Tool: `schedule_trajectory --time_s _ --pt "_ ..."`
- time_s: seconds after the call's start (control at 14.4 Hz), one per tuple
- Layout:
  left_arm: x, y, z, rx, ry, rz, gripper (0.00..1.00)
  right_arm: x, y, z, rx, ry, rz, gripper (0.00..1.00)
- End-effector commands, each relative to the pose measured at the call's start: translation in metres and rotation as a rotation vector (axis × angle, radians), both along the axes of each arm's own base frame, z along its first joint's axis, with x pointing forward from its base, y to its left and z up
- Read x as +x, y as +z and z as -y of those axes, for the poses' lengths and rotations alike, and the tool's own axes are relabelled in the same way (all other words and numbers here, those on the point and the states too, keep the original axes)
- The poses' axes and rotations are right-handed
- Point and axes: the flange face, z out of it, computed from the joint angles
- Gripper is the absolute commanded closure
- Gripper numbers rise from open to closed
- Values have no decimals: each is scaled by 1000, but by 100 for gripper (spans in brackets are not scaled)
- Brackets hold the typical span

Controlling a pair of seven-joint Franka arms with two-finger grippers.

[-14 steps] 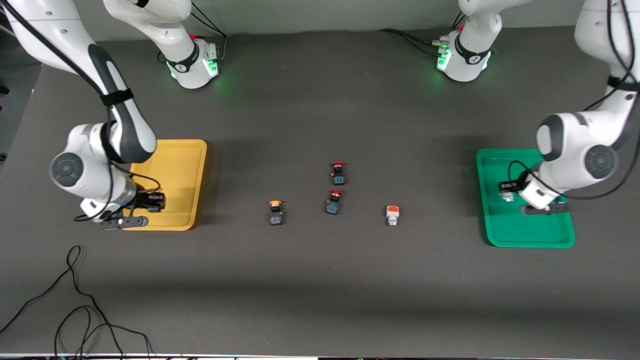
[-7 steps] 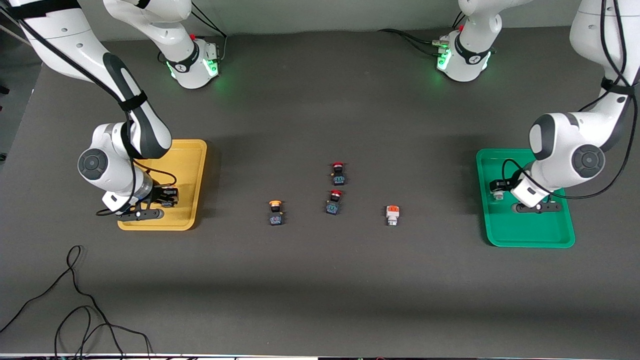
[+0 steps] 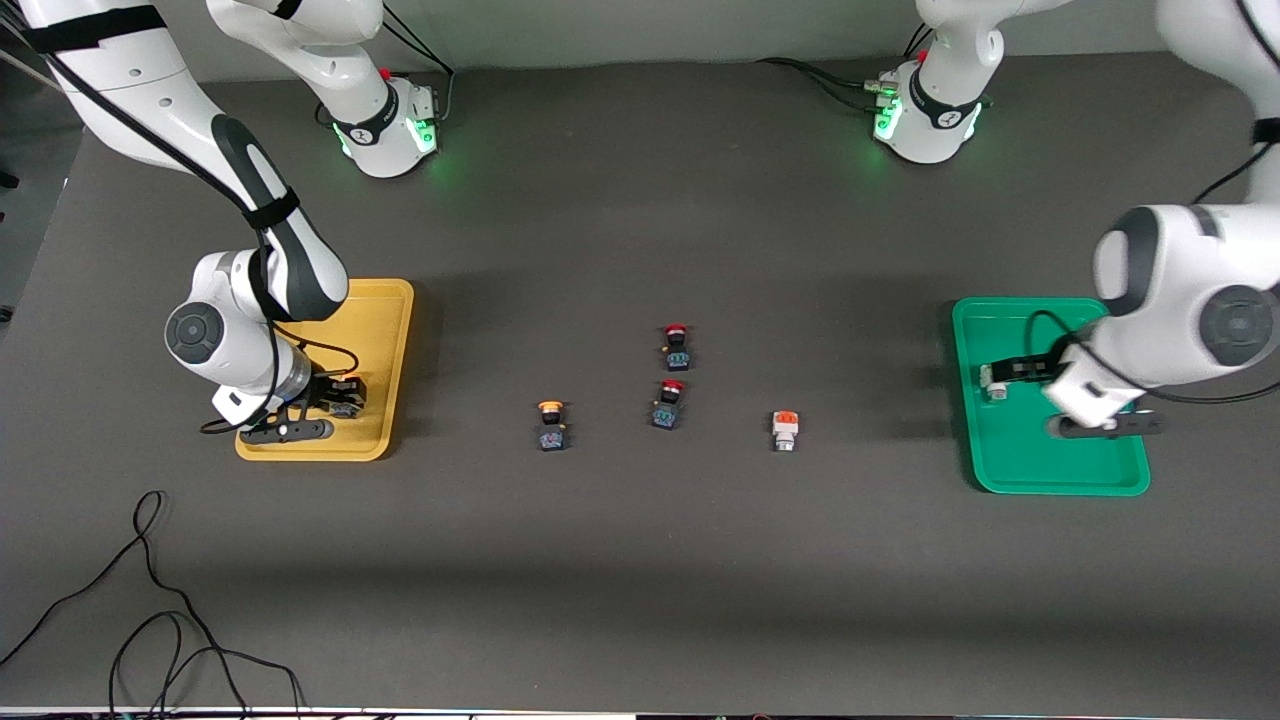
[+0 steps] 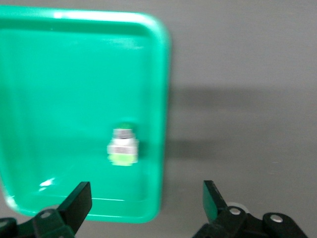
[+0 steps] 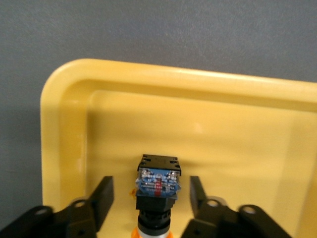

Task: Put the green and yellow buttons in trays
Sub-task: 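Place the orange button in the yellow tray while the left places green button, then grasp the second orange button with the right gripper while the left grasps white button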

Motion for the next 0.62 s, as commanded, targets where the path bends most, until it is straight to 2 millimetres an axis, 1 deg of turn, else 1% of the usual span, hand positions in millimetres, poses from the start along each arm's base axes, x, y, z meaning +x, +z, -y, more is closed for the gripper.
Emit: schedule_trajectory --time_s 0.0,0.14,0.21,0.28,0.35,0.42,0.49,0.56 --pt "-3 -3 83 -4 -54 49 0 -1 32 -2 -3 -3 -5 0" --pt "-10 -2 142 -13 -63 101 0 0 70 -5 20 -45 -17 0" --pt "-13 0 169 -20 -50 129 0 5 90 -9 52 -87 -23 0" --pt "-19 -2 196 -26 -50 145 0 12 108 -17 79 -99 -35 0" --pt "-24 -3 216 -37 -69 163 0 19 123 -31 99 -97 -44 0" --pt "-30 -6 233 -45 -95 172 0 27 138 -46 109 -136 -46 0" --pt "-32 -12 241 -47 -113 177 0 35 151 -65 107 -181 -48 0" --pt "-31 -21 248 -55 -124 186 0 43 164 -89 107 -205 -42 0"
